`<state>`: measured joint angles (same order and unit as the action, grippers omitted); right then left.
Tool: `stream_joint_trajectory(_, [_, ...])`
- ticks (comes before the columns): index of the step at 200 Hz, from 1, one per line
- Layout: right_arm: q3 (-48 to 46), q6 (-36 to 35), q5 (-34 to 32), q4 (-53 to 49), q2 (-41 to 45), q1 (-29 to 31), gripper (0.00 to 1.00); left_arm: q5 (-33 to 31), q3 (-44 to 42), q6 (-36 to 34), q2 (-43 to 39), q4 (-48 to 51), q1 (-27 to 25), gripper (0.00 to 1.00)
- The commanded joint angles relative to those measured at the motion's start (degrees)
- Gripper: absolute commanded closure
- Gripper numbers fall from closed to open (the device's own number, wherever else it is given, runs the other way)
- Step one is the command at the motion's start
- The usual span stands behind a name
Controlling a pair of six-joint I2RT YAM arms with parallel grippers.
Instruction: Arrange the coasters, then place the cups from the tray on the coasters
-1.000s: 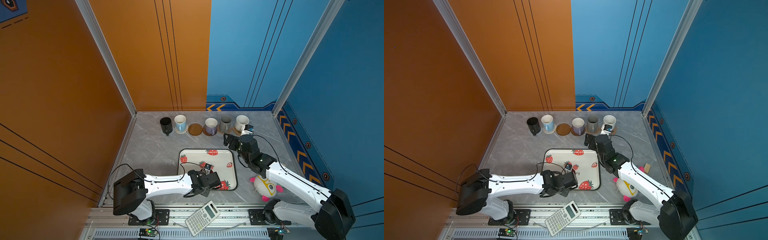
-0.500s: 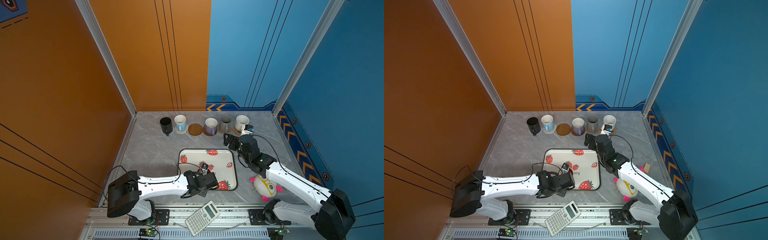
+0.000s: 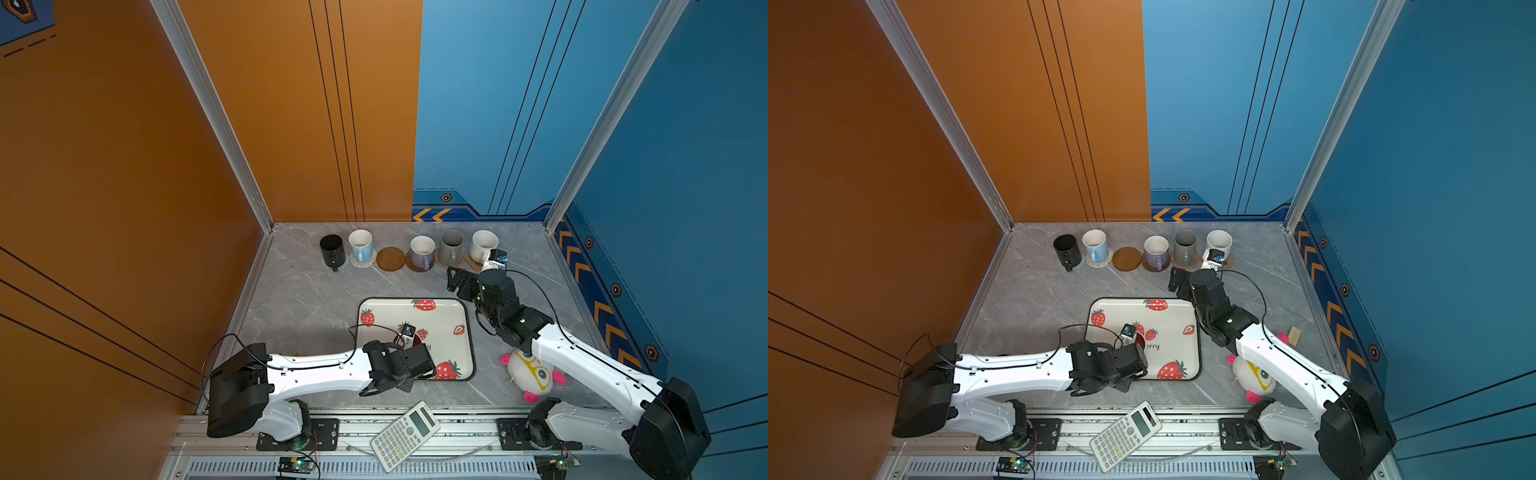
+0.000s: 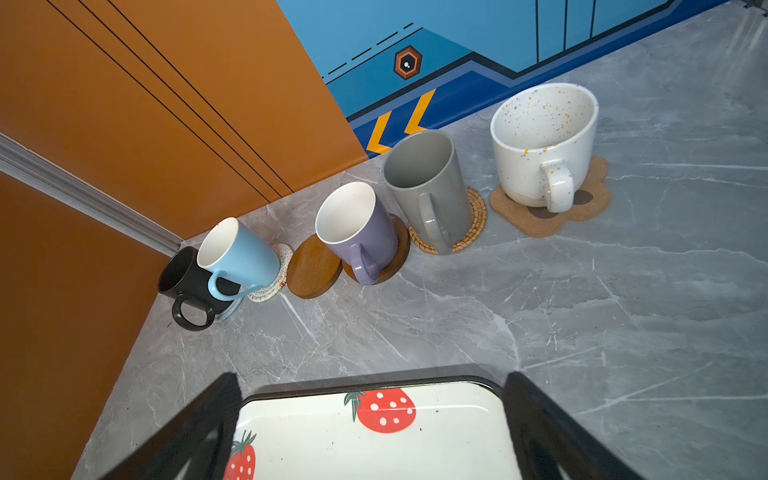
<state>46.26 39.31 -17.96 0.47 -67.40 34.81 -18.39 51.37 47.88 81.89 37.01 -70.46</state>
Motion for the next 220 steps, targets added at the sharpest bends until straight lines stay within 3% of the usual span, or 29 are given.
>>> stream_joint_trajectory(1, [-0.32,0.86,0.86,-0.02,-0.29,-0.18,0.03,-3.71,-0.29,0.73,-2.16,-0.28,0.17,1.00])
stream_joint_trajectory(116, [-0.18,0.77,1.48,0.23,-1.03,-0.23,0.03,-4.96,-0.23,0.68,-5.36,-0.32,1.36,1.00])
stream_joint_trajectory(220, [0.45,0.70,1.95,-0.19,-1.51,-0.22,0.04,-4.26,1.89,-2.82,-7.27,-0.28,6.82,1.00])
